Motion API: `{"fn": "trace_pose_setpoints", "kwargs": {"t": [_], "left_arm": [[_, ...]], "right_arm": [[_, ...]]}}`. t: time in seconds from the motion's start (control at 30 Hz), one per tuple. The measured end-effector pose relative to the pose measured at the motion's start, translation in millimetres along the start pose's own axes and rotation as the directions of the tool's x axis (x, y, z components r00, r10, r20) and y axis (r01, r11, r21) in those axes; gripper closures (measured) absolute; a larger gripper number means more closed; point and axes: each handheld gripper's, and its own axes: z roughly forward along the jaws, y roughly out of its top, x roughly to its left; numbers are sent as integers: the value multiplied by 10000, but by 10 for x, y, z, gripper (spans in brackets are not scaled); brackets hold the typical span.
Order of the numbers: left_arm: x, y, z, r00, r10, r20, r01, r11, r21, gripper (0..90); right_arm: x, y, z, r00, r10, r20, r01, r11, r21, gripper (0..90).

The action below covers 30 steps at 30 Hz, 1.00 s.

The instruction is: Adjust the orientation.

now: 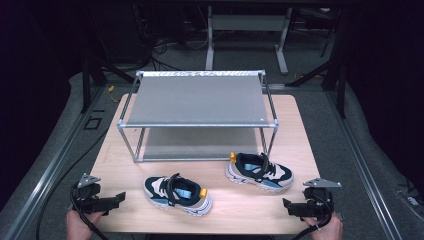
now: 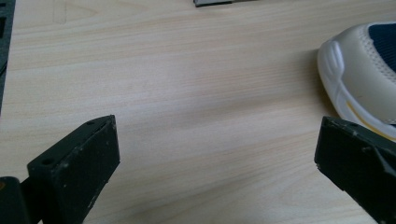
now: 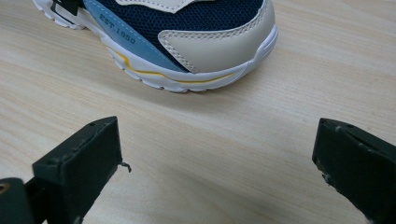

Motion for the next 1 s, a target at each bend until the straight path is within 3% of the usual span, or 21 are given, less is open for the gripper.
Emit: {"fn": "trace_pose_setpoints", "kwargs": {"t": [0.77, 1.0], "left_arm": [[-218, 188, -191, 9986, 193, 485, -188, 9998, -121, 0], [-352, 298, -248, 9968, 346, 726, -323, 9990, -323, 0]], "right_arm": [[71, 42, -74, 10000, 47, 1, -47, 10000, 19, 24], [68, 59, -137, 9999, 72, 70, -71, 9999, -136, 26]]}}
